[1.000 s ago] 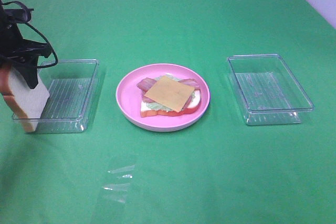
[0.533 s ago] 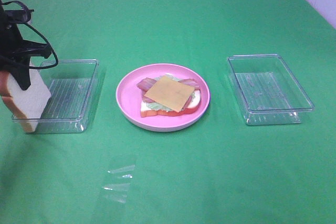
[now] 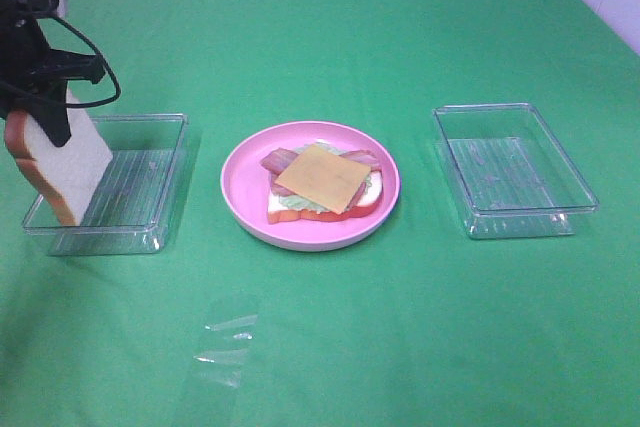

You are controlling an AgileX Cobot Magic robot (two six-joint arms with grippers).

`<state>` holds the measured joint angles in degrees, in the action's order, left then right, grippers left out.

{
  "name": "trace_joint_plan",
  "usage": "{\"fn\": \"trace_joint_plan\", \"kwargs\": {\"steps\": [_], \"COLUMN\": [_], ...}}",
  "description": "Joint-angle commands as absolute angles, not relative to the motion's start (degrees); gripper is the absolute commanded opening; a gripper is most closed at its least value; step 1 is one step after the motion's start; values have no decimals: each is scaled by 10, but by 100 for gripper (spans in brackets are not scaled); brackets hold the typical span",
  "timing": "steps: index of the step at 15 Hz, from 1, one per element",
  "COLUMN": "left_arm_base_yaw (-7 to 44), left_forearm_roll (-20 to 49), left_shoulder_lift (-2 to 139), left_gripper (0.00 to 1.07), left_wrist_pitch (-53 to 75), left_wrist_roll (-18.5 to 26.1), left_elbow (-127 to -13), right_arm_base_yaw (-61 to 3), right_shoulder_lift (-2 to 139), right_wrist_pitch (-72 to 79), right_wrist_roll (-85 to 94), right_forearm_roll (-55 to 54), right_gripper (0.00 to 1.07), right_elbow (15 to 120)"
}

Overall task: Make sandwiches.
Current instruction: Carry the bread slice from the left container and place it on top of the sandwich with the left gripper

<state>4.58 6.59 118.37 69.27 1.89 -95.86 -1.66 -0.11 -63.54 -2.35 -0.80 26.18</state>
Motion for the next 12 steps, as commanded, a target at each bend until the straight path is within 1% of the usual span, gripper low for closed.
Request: {"fn": "trace_joint_plan", "kwargs": {"steps": [1, 3, 4, 6, 7, 9, 10, 12], "left_arm_base_yaw": [53, 54, 54, 54, 57, 76, 92, 125], "left_forearm_roll": [78, 109, 127, 186, 274, 388, 441, 519], "left_shoulder_lift": [1159, 1126, 1111, 1094, 1099, 1118, 1137, 1178], "left_gripper": [0, 0, 0, 0, 0, 0, 0, 0], "left_wrist_pitch": [756, 756, 756, 751, 730, 704, 692, 654], "left_wrist_roll": [22, 23, 31, 69, 106, 156, 178, 238], "left_elbow": [-962, -962, -962, -962, -962, -962, -962, -962], "right_arm_base_yaw": [-13, -13, -13, -13, -13, -13, -13, -13], "right_shoulder_lift": [-19, -19, -19, -19, -19, -19, -19, -19], "right_wrist_pitch": [-634, -634, -634, -634, -634, -634, -634, -634], "right_wrist_roll": [-19, -19, -19, -19, -19, -19, -19, -19], "right_forearm_roll": [-13, -13, -13, -13, -13, -13, -13, -13], "right_gripper": [89, 89, 89, 89, 89, 89, 89, 89], "right_elbow": [261, 261, 261, 261, 261, 261, 261, 261]}}
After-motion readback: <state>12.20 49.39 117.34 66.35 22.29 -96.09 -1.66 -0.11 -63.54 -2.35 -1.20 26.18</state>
